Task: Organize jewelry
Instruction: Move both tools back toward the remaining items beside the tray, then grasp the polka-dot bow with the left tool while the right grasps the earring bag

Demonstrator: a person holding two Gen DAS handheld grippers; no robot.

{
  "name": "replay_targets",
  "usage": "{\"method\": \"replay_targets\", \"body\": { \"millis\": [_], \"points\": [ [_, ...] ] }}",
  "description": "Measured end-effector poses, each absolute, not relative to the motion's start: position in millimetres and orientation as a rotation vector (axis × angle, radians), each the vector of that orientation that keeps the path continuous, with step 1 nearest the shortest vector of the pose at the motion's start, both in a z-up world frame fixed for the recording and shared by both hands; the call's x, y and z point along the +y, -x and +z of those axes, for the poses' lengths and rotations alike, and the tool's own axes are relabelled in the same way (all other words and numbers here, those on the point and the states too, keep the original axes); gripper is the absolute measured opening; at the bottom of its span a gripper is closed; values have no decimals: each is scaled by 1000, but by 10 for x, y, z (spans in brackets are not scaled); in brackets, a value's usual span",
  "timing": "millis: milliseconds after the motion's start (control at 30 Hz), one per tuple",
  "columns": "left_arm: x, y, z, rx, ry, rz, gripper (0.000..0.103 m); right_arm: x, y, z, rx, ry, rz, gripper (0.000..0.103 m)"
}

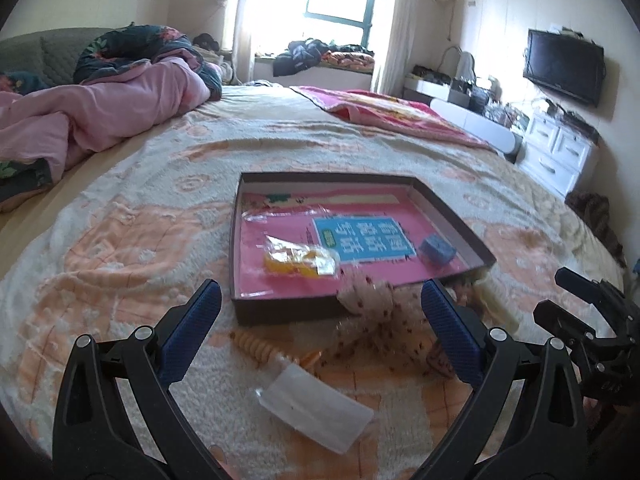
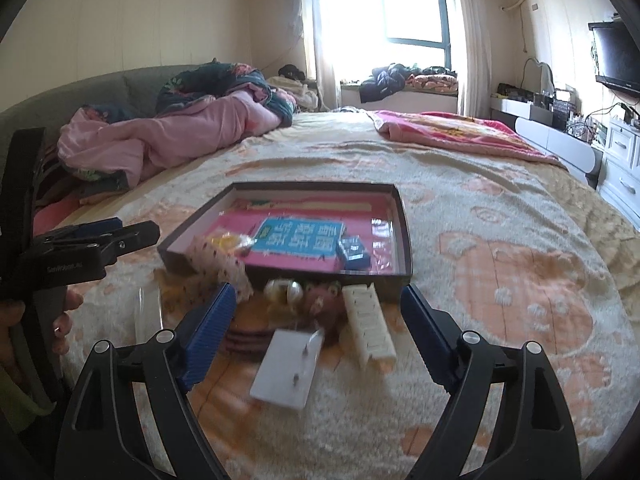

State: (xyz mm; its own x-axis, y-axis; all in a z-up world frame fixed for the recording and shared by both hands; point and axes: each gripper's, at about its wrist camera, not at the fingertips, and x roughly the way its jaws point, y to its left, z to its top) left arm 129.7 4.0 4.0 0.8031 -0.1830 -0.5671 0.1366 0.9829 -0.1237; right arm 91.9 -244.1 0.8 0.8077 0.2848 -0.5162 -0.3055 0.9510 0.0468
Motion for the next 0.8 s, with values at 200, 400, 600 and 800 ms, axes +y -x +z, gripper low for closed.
{"method": "replay_targets", "body": {
  "millis": [200,400,600,800],
  "points": [
    [-56,-1277,-77,651,42,-195,92,-2440,-834,-126,590,32,321,82],
    [-170,-1318,-175,682,8,-235,92,-2360,-799,-271,642,46,333,82],
    [-268,-1443,-340,736,-18,-280,91,-2284,-863,-417,681,65,341,81],
    [-272,-1584,-428,769,0,-300,87,-2183,-968,-566,717,93,344,72]
  ]
}}
